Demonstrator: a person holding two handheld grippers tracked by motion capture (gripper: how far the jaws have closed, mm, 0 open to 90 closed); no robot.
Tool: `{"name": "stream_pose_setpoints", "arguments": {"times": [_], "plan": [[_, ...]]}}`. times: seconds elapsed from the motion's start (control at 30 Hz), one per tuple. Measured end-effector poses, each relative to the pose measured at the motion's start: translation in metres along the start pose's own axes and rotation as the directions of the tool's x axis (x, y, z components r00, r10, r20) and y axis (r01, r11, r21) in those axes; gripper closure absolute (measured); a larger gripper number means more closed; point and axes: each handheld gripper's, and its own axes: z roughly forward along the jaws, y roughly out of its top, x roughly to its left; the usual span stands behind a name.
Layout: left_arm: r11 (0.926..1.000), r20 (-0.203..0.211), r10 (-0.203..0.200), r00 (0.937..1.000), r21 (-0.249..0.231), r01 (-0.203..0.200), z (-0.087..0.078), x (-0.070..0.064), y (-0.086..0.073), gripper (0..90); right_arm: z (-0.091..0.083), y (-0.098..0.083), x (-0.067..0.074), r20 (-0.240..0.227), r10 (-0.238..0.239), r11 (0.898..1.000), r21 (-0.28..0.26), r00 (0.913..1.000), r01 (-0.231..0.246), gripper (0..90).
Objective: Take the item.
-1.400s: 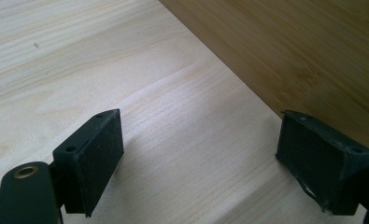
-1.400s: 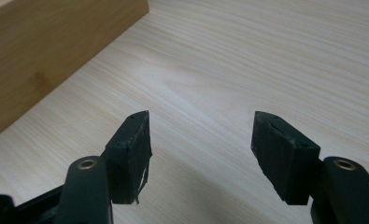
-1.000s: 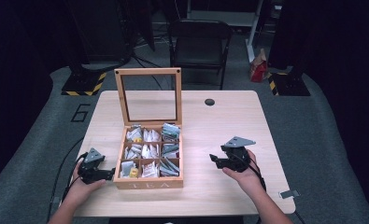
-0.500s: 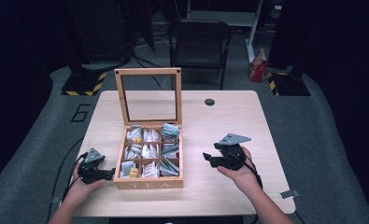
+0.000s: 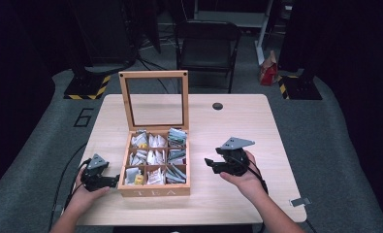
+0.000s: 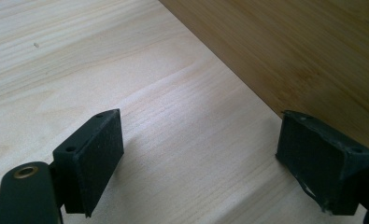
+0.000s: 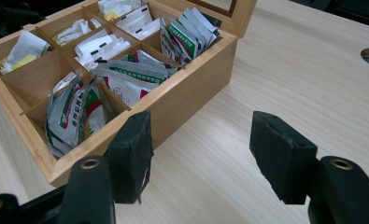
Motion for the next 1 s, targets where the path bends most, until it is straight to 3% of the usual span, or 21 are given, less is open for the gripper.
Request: {"name": "stream_pose_setpoints", "arguments": {"times": [1.0], "plan": [[1.0000,0.000,0.001,1.0000,0.001,-0.001,0.000,0.000,0.000,14.2,0.016,0.015,0.024,-0.059,-0.041,0.999,-0.022,0.9974,0.040,45.4]]}}
